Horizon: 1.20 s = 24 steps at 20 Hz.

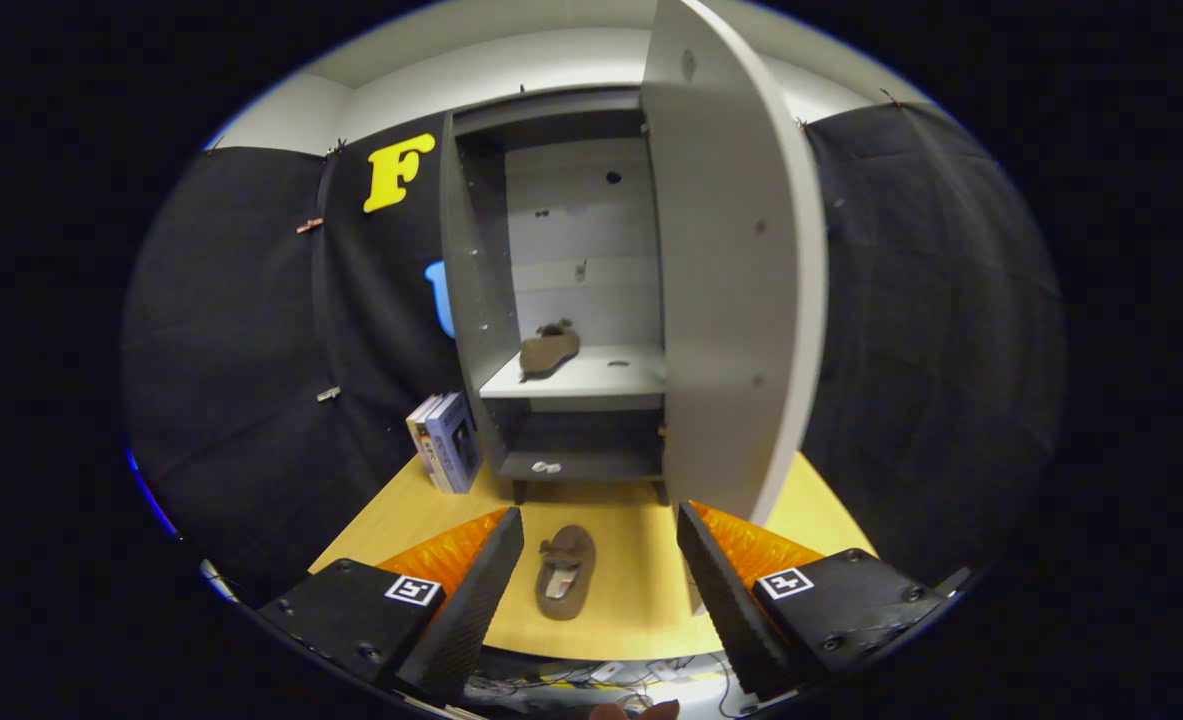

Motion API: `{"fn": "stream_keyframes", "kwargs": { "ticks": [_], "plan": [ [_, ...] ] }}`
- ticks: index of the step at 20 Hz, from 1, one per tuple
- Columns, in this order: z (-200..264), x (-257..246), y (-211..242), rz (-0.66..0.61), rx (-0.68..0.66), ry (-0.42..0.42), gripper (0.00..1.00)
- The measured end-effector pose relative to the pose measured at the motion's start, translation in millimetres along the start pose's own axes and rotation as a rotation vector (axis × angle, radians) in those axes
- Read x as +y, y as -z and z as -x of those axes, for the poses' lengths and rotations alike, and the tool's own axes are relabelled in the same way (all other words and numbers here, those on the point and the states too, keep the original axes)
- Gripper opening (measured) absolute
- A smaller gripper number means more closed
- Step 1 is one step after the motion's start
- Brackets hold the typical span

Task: Open the shoe cabinet door, grab the shoes and put them into the shoe cabinet, then close the shoe cabinet door.

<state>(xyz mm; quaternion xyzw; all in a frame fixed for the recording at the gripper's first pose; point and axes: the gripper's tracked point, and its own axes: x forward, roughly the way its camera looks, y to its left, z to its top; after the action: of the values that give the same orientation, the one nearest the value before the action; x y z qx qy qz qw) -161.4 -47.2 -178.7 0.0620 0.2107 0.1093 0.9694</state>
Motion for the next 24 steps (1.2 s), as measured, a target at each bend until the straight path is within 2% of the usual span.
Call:
{"fn": "stream_keyframes", "kwargs": {
  "ticks": [9, 14, 19, 21, 24],
  "plan": [
    [-146.4, 64.8, 144.9, 0.049, 0.275, -0.101, 0.99],
    [-213.6, 63.2, 234.3, 0.046, 0.424, -0.065, 0.99],
    [-257.7, 58.4, 282.1, -0.005, 0.493, -0.031, 0.99],
    [-282.1, 56.3, 289.1, -0.019, 0.462, -0.003, 0.97],
    [-311.1, 50.0, 298.3, -0.024, 0.424, 0.049, 0.81]
  ]
}}
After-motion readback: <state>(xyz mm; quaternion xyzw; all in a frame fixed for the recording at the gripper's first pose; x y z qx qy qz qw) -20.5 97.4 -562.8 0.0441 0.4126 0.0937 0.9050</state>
